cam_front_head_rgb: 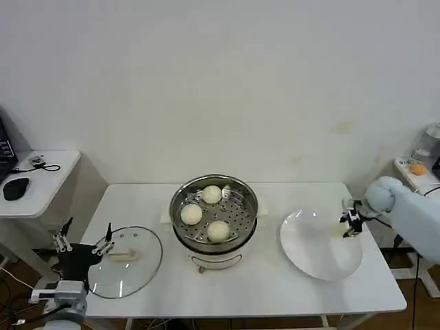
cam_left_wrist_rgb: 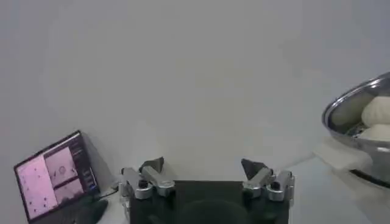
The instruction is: Take steamed baozi put them in steamer then cover it.
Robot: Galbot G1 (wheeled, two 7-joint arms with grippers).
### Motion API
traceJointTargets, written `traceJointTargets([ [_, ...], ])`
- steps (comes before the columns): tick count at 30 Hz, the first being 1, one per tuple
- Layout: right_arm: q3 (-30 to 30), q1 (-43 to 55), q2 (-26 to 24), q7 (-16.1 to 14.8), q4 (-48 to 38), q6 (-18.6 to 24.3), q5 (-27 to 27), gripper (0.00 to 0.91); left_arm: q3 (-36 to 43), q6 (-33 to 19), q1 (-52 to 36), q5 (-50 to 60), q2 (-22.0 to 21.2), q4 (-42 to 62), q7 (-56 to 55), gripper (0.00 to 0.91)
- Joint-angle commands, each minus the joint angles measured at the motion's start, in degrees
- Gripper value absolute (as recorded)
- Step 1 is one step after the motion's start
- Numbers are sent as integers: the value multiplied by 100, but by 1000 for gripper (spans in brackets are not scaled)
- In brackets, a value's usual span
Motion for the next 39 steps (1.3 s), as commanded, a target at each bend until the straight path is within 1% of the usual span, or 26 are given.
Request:
traceJointTargets([
  [1,-1309,2027,-148,-65,1154,-390,833,554,-6,18,-8,17,51,-12,3,907],
  [2,-1520,2424,-87,-58,1281,-467,1025,544,-7,28,-20,10,68,-18,5,907],
  [5,-2138,3346,245,6,1569,-701,1525,554,-5,49,-61,4,85,-25,4,907],
  [8,-2643,3992,652,164,1909,-946,2065,554,-8,62,-73,-4,116,-38,4,907],
  [10,-2798,4177,813,255,2021,-1064,2291,554,-13,66,-76,-6,134,-39,3,907],
  [11,-2911,4298,1015,350,2141,-1165,2467,554,-17,69,-78,-8,140,-40,4,907],
  [12,-2933,4314,1061,374,2161,-1188,2505,554,-18,71,-77,-10,145,-45,4,907],
  [14,-3013,4331,1406,593,2255,-1421,2909,554,-25,76,-78,-13,139,-45,2,907],
  [16,-3007,4280,1626,758,2251,-1579,3167,554,-26,74,-68,-11,126,-51,1,907],
  [18,-2995,4197,1955,1012,2206,-1819,3501,564,-26,72,-64,-10,130,-49,1,907],
  [19,-3001,4178,2033,1052,2195,-1932,3644,564,-36,72,-67,-11,143,-49,3,907],
  [21,-2999,4086,2376,1266,2164,-2190,3935,554,-53,73,-73,-14,164,-52,5,907],
  [22,-3000,4059,2455,1310,2157,-2274,4010,564,-65,76,-78,-19,181,-56,5,907],
  [24,-3007,3881,2651,1533,2142,-2604,4348,554,-72,82,-88,-20,192,-62,4,907],
  [25,-3014,3819,2707,1582,2129,-2689,4425,554,-76,84,-94,-19,195,-62,5,907],
  [26,-3035,3693,2791,1699,2106,-2836,4539,564,-78,82,-97,-19,189,-59,9,907],
  [28,-3060,3544,2873,1835,2067,-3065,4794,554,-79,77,-98,-21,176,-58,15,907],
  [30,-3076,3300,2930,1886,1987,-3173,4912,564,-89,70,-103,-28,166,-49,19,907],
  [31,-3080,3240,2943,1888,1952,-3185,4903,554,-95,68,-111,-32,167,-38,18,907],
  [33,-3093,3111,2949,1900,1864,-3231,4875,564,-116,66,-130,-37,172,-25,19,907],
  [36,-3127,2956,2910,1831,1720,-3197,4628,554,-126,67,-149,-43,176,-14,18,907],
  [37,-3127,2915,2895,1780,1669,-3168,4518,564,-126,64,-152,-42,169,-13,17,907],
  [39,-3132,2828,2859,1775,1616,-3156,4488,564,-126,60,-160,-43,154,-6,16,907],
])
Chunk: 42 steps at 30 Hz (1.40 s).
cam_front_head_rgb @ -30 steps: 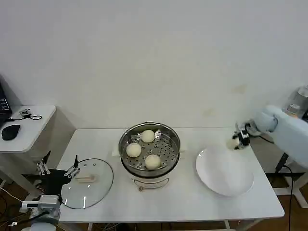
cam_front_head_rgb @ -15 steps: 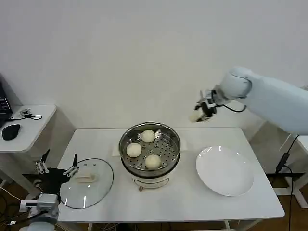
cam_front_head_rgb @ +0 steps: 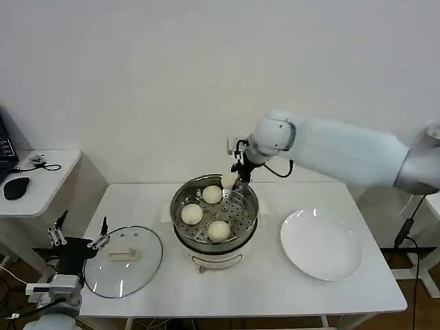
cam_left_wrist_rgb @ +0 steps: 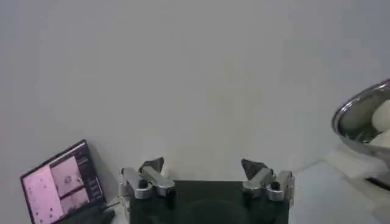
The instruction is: Take steamed baozi put them in steamer then cover it.
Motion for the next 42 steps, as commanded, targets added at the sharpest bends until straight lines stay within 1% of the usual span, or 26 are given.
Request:
traceJointTargets([
  [1,-155,-501,357,252,-226,-473,275,564,-4,-12,-7,-4,-17,17,1,907],
  [2,-154,-540,336,237,-243,-455,208,554,-6,-18,-5,-5,-19,27,1,907],
  [7,-125,-698,271,224,-327,-412,58,564,-2,-30,-16,-5,-20,66,1,907],
  [10,-100,-761,261,226,-354,-406,14,554,6,-28,-19,-2,-32,57,-3,907],
  [19,-58,-847,266,229,-359,-398,-89,564,-19,-34,21,-4,-30,38,-7,907],
  [20,-57,-836,261,241,-354,-406,-82,715,-21,-34,25,-4,-31,30,-8,907],
  [21,-57,-823,252,246,-342,-414,-75,907,-26,-35,28,-6,-33,24,-8,907],
  [27,6,-714,46,328,-107,-452,-19,907,-46,-32,47,-8,-46,2,-14,907],
  [29,79,-601,-110,390,77,-474,76,907,-41,-32,43,-6,-56,5,-18,907],
  [33,238,-256,-582,576,629,-538,349,907,-18,-28,21,-3,-76,15,-20,907],
  [35,403,-166,-828,794,888,-523,488,907,-9,-25,-7,-4,-74,22,-22,907],
  [36,591,-175,-1031,995,1063,-513,566,907,-8,-25,-21,-7,-72,30,-23,907],
  [38,784,-285,-1221,1286,1281,-447,653,907,-12,-24,-41,-20,-62,38,-32,907],
  [40,1207,-599,-1554,2151,1687,-298,1006,907,-14,-22,-46,-53,-55,43,-59,907],
  [41,1267,-720,-1626,2543,1763,-148,1057,907,-16,-23,-42,-79,-55,38,-72,907],
  [42,1396,-990,-1797,3080,1940,318,1216,907,-17,-23,-38,-117,-57,36,-83,907],
])
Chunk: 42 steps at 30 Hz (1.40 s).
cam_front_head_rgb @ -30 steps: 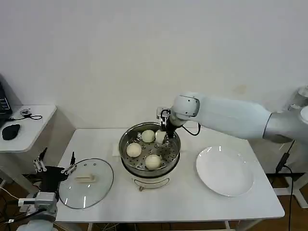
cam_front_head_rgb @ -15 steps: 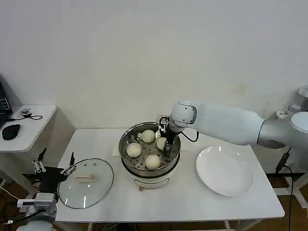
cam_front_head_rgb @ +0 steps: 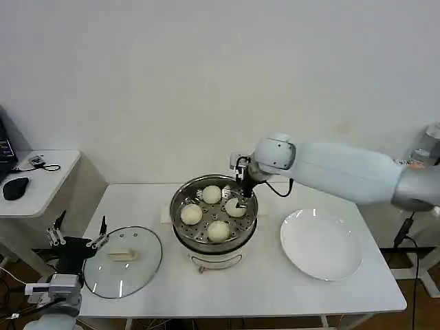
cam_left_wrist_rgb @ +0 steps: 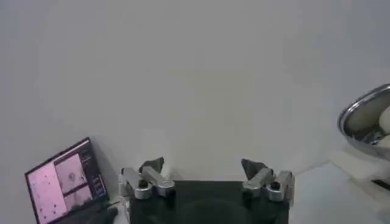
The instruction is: Take steamed baozi put them in steamer then cover it.
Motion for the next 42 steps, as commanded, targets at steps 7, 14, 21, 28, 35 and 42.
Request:
traceJointTargets([
  [7,3803,-3555,-1501,3925,1864,2420,-27,907,87,-259,29,-213,3,107,-231,907],
  [14,7634,-7054,-623,3586,1879,3796,-1872,907,60,-853,101,90,-7,362,-20,907],
  [21,10701,-9475,556,3068,2186,4496,-1870,907,83,-1493,254,1498,56,542,355,907],
  [28,12449,-11166,1327,2534,2611,4628,-1537,907,292,-2035,420,3359,125,1049,378,907],
  [35,12782,-11514,1536,2532,2637,4895,-2023,907,455,-2533,395,5792,489,1938,82,907],
  [42,12748,-11544,1747,2580,2785,4888,-2028,907,535,-2363,226,6782,581,2431,121,907],
])
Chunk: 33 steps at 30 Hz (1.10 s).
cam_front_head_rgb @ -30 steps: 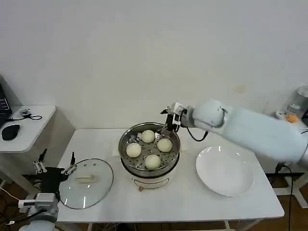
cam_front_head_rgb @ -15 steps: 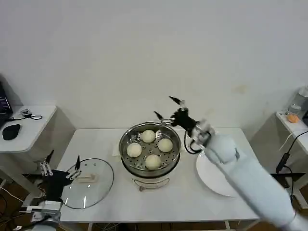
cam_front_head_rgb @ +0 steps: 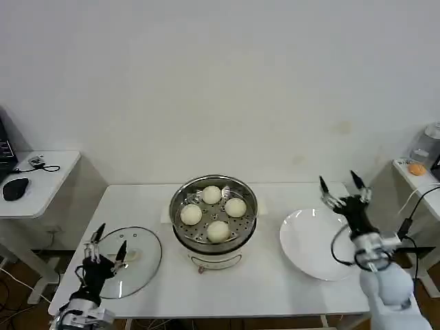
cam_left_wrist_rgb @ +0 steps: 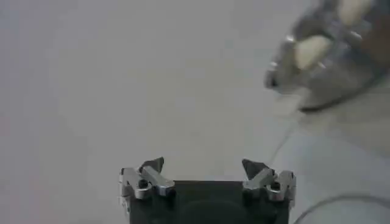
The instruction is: Take steamed baozi put them in steamer then cover it.
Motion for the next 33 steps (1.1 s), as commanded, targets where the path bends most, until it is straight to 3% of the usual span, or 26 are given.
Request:
traceJointTargets([
  [1,1336,-1305,593,-85,328,383,-278,907,-48,-268,62,2495,173,769,-77,907],
  [7,1337,-1333,603,-55,258,423,-239,907,-284,-192,515,2324,111,425,-112,907],
  [21,1271,-1536,688,16,373,393,-244,907,254,-153,-671,2346,349,1766,91,907],
  [33,1224,-1750,796,14,537,410,-359,907,515,-127,-1373,2348,459,2277,136,907],
])
